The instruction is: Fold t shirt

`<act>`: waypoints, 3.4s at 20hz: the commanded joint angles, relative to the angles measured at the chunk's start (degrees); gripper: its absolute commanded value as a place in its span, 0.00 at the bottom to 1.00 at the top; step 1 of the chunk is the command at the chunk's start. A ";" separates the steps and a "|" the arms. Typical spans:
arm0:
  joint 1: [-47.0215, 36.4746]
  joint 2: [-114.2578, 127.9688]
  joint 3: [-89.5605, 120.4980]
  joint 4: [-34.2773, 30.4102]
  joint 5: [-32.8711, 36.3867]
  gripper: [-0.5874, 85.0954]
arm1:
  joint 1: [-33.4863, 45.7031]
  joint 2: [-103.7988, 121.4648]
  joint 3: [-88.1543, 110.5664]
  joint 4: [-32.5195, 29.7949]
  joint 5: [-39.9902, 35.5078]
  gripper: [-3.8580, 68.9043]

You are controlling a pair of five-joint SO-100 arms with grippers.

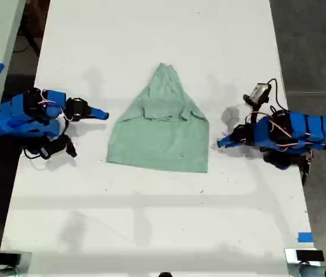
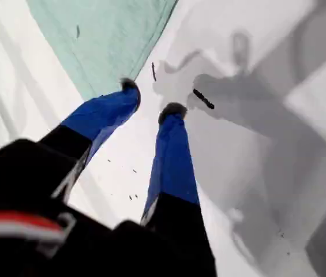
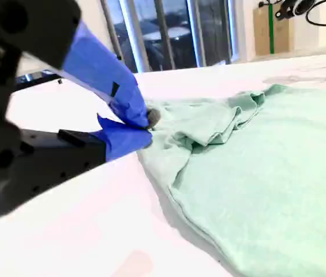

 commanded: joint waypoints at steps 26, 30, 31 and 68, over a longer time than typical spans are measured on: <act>-0.70 0.44 0.70 0.88 -3.08 0.00 | 5.80 -72.69 -39.20 -23.03 -0.18 0.28; -0.62 0.44 0.70 0.97 -3.08 0.00 | 7.12 -91.14 -47.37 -20.74 -7.29 0.28; -0.62 0.44 0.70 0.97 -3.08 0.00 | 6.86 -92.55 -48.96 -17.14 -6.06 0.05; -0.70 0.44 0.62 1.05 -3.08 0.00 | -1.58 -60.64 -52.91 -0.44 0.53 0.08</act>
